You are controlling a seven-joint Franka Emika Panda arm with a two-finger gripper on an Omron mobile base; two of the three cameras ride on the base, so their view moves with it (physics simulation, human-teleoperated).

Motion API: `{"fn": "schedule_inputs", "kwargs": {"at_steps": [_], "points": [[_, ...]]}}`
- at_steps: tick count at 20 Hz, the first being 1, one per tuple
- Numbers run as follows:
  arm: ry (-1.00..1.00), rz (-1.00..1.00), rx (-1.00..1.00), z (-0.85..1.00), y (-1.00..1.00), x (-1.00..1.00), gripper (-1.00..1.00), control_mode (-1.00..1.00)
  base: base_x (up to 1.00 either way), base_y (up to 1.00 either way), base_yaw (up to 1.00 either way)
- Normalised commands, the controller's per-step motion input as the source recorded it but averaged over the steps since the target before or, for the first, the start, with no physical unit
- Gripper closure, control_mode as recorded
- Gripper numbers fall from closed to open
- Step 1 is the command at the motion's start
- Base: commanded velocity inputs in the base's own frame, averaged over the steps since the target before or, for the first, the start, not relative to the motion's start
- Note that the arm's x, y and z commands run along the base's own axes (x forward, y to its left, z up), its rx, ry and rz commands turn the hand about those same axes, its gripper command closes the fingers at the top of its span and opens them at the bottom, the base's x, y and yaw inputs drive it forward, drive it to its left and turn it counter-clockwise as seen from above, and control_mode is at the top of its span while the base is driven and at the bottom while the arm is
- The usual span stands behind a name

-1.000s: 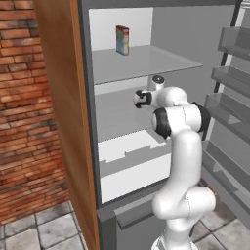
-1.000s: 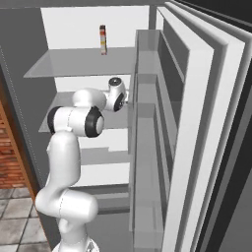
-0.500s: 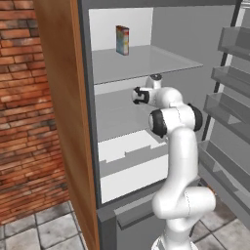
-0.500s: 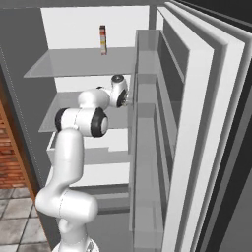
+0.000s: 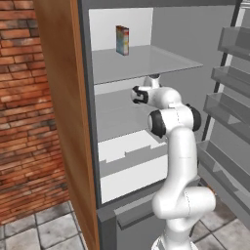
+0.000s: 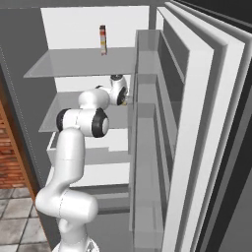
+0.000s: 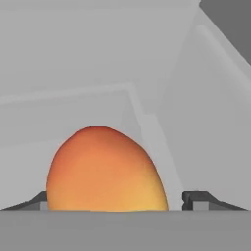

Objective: Pick the mango and banana from the fridge and place them on the plate next to the blender to make a fruit smoothie.

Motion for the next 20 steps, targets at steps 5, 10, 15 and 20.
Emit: {"fn": "schedule_inputs", "kwargs": {"at_steps": [5, 10, 15, 20], "points": [[-0.14, 0.00, -0.06, -0.63, 0.32, -0.03, 1.00, -1.00, 0.00, 0.00, 0.00], [-0.21, 0.02, 0.00, -0.52, 0.16, 0.00, 1.00, -1.00, 0.00, 0.00, 0.00], [-0.27, 0.04, 0.00, -0.59, 0.00, -0.05, 1.00, -1.00, 0.00, 0.00, 0.00], [-0.12, 0.00, 0.10, -0.07, -0.13, -0.54, 1.00, -1.00, 0.00, 0.00, 0.00]]}}
